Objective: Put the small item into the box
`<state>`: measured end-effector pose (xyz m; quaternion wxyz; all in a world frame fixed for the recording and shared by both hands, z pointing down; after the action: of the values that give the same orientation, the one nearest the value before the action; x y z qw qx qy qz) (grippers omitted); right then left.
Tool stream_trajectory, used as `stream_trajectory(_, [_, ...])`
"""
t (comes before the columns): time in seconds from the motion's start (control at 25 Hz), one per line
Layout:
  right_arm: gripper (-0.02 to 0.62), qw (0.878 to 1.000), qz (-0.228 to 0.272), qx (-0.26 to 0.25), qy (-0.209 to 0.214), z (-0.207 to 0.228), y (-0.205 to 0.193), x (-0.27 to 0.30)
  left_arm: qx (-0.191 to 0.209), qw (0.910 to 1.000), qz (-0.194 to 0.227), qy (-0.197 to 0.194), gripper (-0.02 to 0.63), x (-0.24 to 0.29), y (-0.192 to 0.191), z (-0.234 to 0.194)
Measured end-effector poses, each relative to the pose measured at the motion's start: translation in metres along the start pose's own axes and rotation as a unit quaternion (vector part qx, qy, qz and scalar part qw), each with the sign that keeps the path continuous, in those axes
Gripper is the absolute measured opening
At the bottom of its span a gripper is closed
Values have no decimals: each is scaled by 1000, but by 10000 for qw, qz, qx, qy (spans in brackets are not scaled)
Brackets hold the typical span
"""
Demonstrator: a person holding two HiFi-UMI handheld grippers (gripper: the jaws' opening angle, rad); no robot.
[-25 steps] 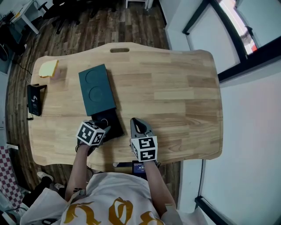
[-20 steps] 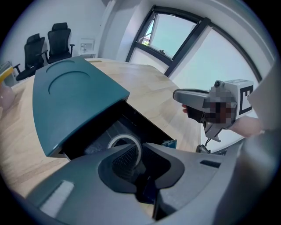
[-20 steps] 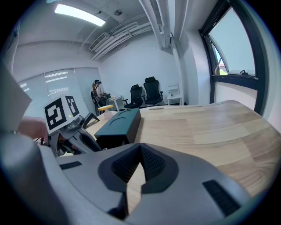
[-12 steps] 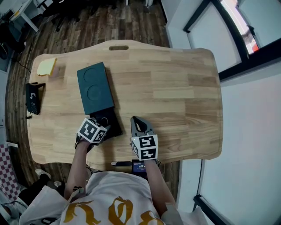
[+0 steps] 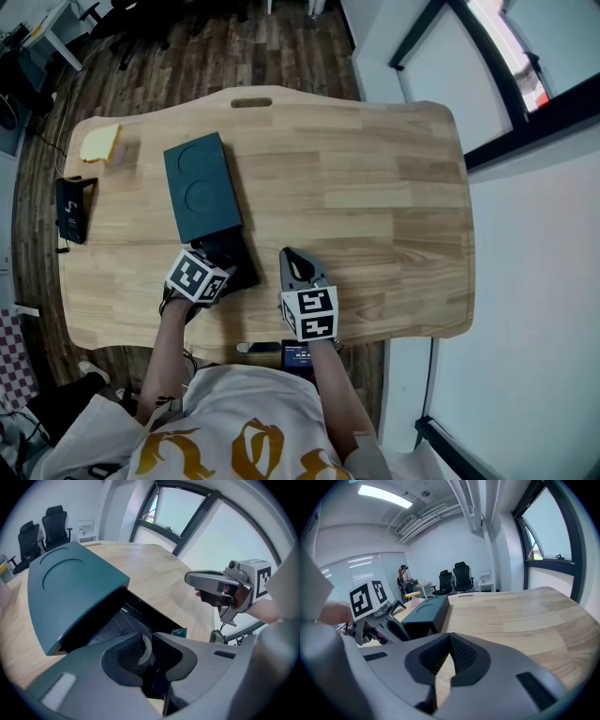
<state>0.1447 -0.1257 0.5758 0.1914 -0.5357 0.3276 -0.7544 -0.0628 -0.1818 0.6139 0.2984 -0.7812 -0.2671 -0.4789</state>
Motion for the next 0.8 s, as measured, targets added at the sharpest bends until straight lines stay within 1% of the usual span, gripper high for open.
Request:
stream_trajectory(0.2, [5,9999,120,-37,-28,-6,3,-11,-112,9982,547,232,58,-19,-3,-1])
stream_trajectory(0.36, [5,9997,226,-58,-79,-13,5,-23,-199,9943,971,388,58,-36,-9,1])
stream_trajectory(0.52, [5,9990,398,-133,-123,-22,10,-37,-236,9903,1275,507,58,-52,-16,7])
stream_trajectory(0.68, [5,9981,562,-212,-169,-34,13,-54,-229,9837,1686,580,58,-72,-26,19])
stream_trajectory(0.8, [5,9970,687,-290,-195,-47,14,-66,-254,9761,2047,677,57,-89,-40,27])
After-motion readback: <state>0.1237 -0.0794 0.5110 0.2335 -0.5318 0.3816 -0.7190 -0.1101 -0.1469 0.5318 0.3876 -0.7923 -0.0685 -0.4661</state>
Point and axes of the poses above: the fingertips, and each gripper's own axes: x forward along the fingers, z to its right, y out of its top, the point moved 10 cm from there along -x, backward along the fingers, and after that the axes turned 8 degrees about -z, right-handed, at the moved point
